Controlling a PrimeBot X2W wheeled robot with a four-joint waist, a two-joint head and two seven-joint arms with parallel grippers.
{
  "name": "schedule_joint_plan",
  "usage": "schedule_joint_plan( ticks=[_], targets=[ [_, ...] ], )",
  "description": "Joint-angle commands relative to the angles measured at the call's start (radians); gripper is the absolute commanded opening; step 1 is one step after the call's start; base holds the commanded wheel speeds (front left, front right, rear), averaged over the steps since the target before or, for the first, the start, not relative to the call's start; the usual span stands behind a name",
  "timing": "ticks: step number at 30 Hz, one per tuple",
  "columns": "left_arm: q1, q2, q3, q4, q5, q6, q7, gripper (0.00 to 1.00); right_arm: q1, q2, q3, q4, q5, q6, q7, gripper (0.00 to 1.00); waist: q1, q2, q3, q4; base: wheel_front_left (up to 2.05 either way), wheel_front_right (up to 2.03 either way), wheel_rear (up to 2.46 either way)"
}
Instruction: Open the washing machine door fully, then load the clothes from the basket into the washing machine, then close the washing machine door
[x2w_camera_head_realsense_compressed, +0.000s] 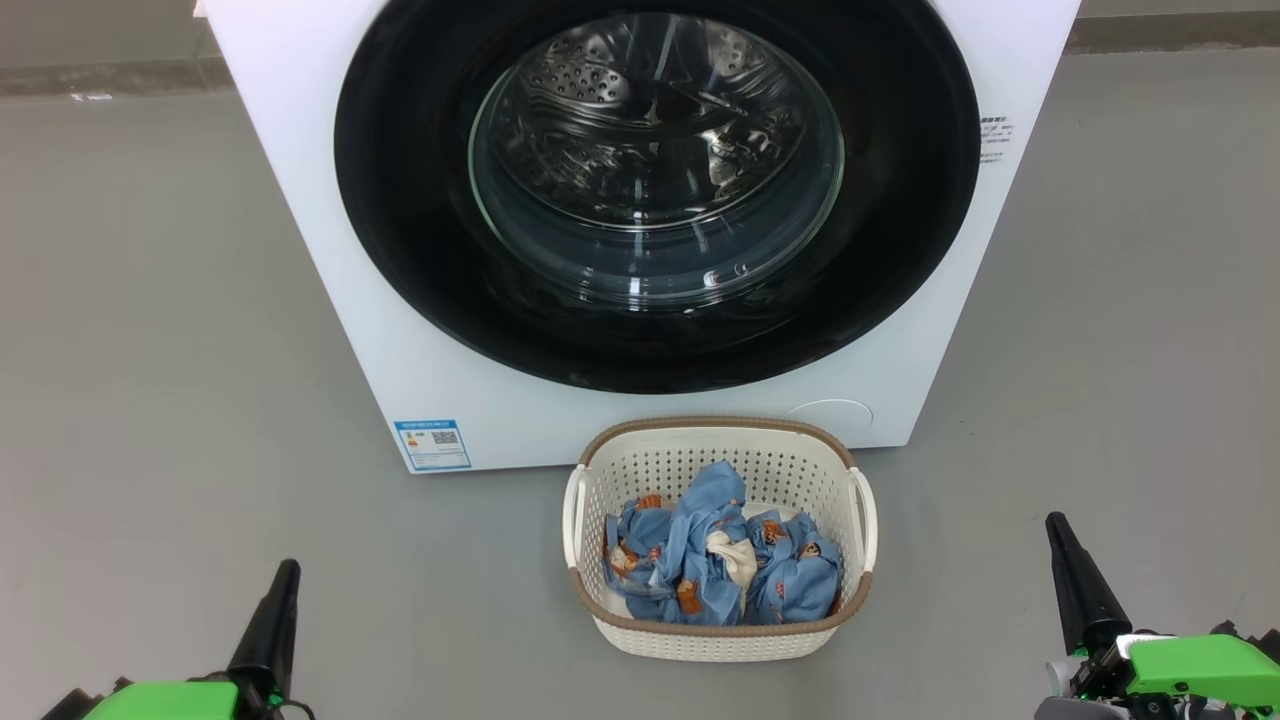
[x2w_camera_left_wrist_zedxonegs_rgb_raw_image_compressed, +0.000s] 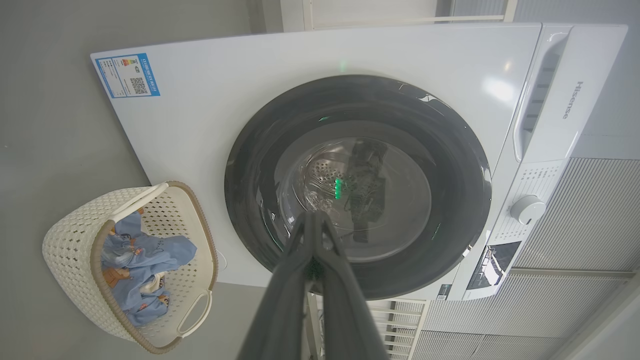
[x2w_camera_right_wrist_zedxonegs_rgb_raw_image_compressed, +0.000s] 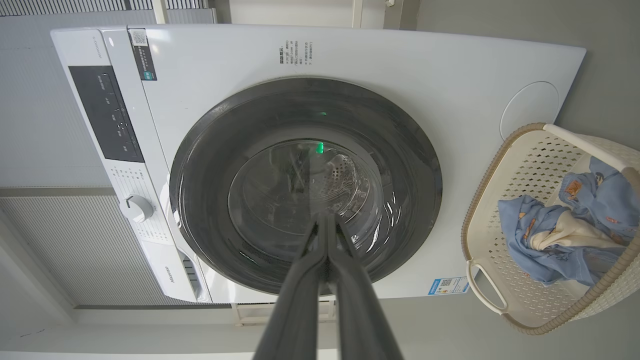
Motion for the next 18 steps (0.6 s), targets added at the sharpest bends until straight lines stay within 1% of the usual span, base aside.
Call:
schedule_joint_plan(
  ticks=[1, 2, 3, 6, 9, 13, 18],
  targets=[
    [-0.042, 0.012, 0.036, -0.017, 0.014, -0.003, 0.007, 0.0, -0.041, -0.004, 0.022, -0.027, -0.005, 0.002, 0.009, 0.0, 0.0, 0.0, 0.0, 0.0, 0.0, 0.0, 0.0],
    [-0.042, 0.012, 0.036, -0.017, 0.014, -0.003, 0.007, 0.0, -0.041, -0.004, 0.022, -0.027, -0.005, 0.002, 0.009, 0.0, 0.0, 0.0, 0.0, 0.0, 0.0, 0.0, 0.0],
    [0.0, 0.0, 0.0, 0.0, 0.0, 0.0, 0.0, 1.0, 0.0, 0.0, 0.0, 0.0, 0.0, 0.0, 0.0, 1.0, 0.0, 0.0, 0.0, 0.0, 0.0, 0.0, 0.0],
    [0.017, -0.008, -0.004, 0.025, 0.0, 0.0, -0.002, 1.0, 0.015, 0.006, 0.0, 0.03, 0.0, 0.0, -0.002, 1.0, 0.0, 0.0, 0.0, 0.0, 0.0, 0.0, 0.0],
    [0.021, -0.009, -0.005, 0.022, 0.005, 0.0, -0.008, 1.0, 0.018, 0.006, 0.005, 0.031, -0.004, 0.0, -0.009, 1.0, 0.0003, 0.0, 0.001, 0.0, 0.0, 0.0, 0.0],
    [0.023, -0.005, -0.011, 0.013, 0.015, 0.0, -0.02, 1.0, 0.019, 0.005, 0.013, 0.028, -0.017, 0.0, -0.021, 1.0, 0.0023, 0.0, -0.001, 0.002, 0.0, 0.0, 0.0],
    [0.028, 0.004, -0.02, 0.003, 0.035, 0.0, -0.036, 1.0, 0.021, 0.002, 0.019, 0.024, -0.051, 0.0, -0.036, 1.0, 0.0002, 0.0, 0.0, 0.005, 0.0, 0.0, 0.0]
  ],
)
